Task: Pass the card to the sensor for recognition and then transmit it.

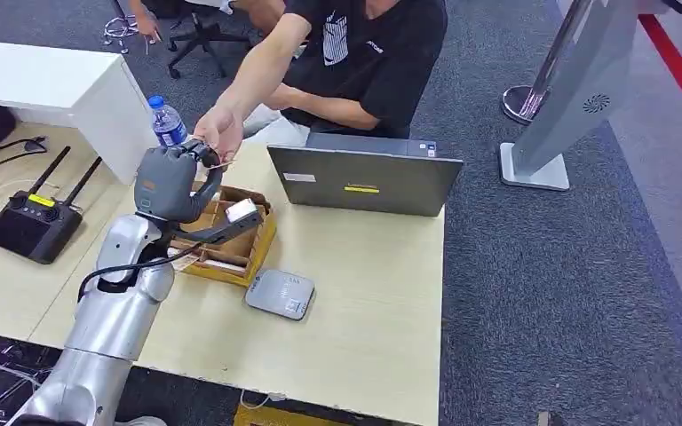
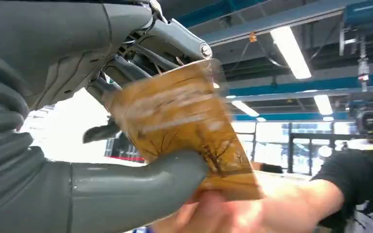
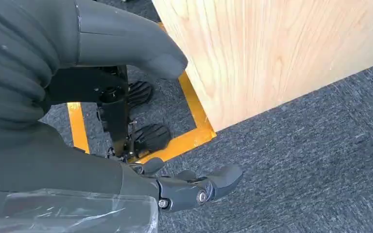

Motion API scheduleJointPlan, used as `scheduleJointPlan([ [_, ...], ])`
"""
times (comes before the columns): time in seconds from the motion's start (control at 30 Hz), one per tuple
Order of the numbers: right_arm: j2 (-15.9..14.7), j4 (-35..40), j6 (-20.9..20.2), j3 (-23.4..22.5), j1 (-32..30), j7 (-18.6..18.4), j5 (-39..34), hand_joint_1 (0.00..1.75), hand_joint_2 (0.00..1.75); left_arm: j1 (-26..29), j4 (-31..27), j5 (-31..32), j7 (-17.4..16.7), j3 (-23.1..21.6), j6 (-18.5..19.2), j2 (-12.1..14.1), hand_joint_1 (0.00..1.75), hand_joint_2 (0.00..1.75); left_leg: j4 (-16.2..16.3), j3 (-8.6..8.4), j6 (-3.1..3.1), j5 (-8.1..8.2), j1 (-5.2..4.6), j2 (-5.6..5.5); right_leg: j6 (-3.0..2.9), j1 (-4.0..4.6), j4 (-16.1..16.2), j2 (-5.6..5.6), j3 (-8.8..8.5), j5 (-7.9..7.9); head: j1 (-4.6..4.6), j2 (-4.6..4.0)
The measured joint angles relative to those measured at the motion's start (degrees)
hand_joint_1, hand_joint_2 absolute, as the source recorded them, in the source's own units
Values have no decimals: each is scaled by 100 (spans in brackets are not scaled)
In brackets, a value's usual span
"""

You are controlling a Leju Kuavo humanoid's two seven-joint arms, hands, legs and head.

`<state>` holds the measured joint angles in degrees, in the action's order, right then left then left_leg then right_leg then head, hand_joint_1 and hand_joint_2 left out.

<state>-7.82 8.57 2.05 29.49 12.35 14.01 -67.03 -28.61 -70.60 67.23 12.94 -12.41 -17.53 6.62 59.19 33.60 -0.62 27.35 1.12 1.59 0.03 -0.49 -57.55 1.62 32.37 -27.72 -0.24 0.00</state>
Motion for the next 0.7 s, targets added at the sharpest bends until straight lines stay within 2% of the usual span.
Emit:
scheduleJointPlan([
  [0.27, 4, 0, -2, 11, -1, 7, -20, 0, 175, 83, -15, -153, 146, 109, -46, -31, 0, 175, 0, -1, 0, -1, 1, 0, 0, 1, -1, 0, 0, 0, 2, 0],
  [0.7, 4, -2, -4, 11, -16, 48, -98, 0, 175, 485, -476, -356, 286, 273, -131, -144, 0, 175, 0, 0, -1, 0, 0, 0, 0, 0, 0, 0, 1, 0, 0, 0],
])
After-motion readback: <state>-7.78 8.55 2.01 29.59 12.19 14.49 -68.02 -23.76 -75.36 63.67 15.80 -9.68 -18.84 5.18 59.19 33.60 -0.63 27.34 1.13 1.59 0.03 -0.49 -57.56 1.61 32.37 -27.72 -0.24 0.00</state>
